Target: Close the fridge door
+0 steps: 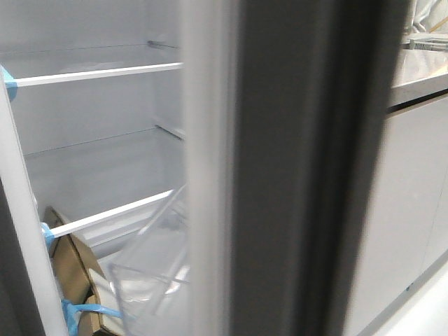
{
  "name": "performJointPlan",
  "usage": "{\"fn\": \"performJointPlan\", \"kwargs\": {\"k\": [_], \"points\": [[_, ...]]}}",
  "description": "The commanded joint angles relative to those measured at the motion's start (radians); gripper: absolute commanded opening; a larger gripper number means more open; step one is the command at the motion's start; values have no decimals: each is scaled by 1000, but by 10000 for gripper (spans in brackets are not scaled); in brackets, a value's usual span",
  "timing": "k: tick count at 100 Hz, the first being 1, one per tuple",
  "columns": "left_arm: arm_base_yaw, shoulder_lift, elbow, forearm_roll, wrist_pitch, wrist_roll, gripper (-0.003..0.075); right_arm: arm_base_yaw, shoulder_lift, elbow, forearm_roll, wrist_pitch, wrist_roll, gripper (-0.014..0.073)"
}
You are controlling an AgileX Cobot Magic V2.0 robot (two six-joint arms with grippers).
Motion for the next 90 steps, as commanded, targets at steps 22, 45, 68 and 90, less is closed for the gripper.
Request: {"fn": "performJointPlan", "kwargs": {"k": [22,45,68,90], "points": [[4,-10,35,-4,-73,-4,-20,7,235,-219,106,-93,-77,-44],[4,-10,35,-4,-73,-4,-20,16,406,-373,120,-104,-93,-44],[4,-10,35,-4,-73,-4,-20,46,557,-509,120,-140,-98,-44],[4,-10,35,-4,-73,-4,-20,48,690,-605,120,-153,-105,-44]]}}
